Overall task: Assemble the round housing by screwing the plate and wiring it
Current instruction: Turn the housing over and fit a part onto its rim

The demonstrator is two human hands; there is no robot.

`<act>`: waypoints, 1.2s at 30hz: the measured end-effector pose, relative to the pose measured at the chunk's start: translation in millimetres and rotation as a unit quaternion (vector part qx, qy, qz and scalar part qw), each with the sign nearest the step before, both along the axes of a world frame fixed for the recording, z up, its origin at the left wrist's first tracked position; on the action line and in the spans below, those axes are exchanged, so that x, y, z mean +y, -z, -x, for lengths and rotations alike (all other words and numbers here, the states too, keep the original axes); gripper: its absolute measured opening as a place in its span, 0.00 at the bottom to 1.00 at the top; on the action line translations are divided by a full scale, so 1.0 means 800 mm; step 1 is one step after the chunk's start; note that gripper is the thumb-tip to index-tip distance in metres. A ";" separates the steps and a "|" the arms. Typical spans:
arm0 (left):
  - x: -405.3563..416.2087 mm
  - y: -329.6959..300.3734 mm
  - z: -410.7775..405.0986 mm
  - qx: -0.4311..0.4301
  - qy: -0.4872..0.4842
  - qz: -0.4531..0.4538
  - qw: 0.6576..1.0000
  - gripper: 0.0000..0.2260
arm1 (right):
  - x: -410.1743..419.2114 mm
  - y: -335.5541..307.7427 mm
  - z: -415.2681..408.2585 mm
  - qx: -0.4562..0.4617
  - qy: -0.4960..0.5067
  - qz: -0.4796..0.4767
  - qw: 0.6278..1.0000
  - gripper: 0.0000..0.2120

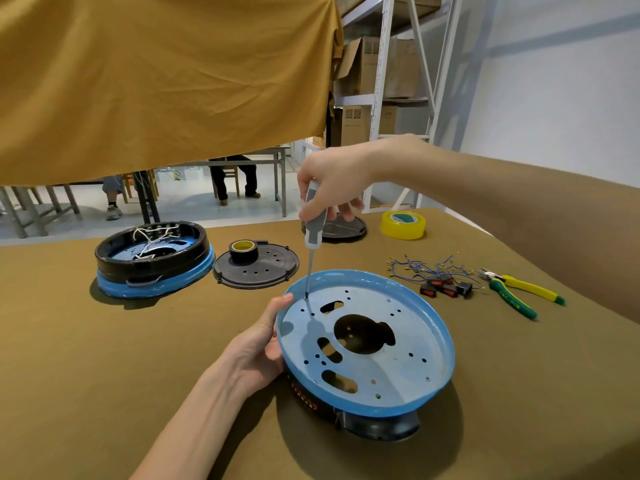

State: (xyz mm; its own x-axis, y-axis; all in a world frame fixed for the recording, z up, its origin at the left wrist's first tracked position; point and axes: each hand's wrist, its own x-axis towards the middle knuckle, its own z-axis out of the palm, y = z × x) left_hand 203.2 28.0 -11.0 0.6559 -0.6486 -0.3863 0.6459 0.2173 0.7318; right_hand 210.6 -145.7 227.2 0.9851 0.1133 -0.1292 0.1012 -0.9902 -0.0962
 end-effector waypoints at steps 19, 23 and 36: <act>0.002 -0.004 0.005 -0.019 0.013 0.000 1.000 0.25 | -0.001 -0.003 0.015 0.000 -0.059 0.001 0.998 0.07; 0.003 -0.004 0.004 -0.019 0.019 0.002 1.000 0.27 | -0.007 0.008 0.000 -0.031 0.030 0.081 0.996 0.28; 0.002 0.006 -0.003 -0.008 0.008 0.009 1.000 0.25 | -0.010 0.001 0.002 0.017 0.025 0.018 0.999 0.22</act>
State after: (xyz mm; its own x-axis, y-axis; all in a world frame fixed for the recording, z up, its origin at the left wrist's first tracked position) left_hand 205.7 29.9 -15.9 0.6521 -0.6657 -0.3629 0.6369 0.2212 0.7386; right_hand 208.7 -153.5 226.4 0.9844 0.0576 -0.1661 0.0478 -0.9969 -0.0623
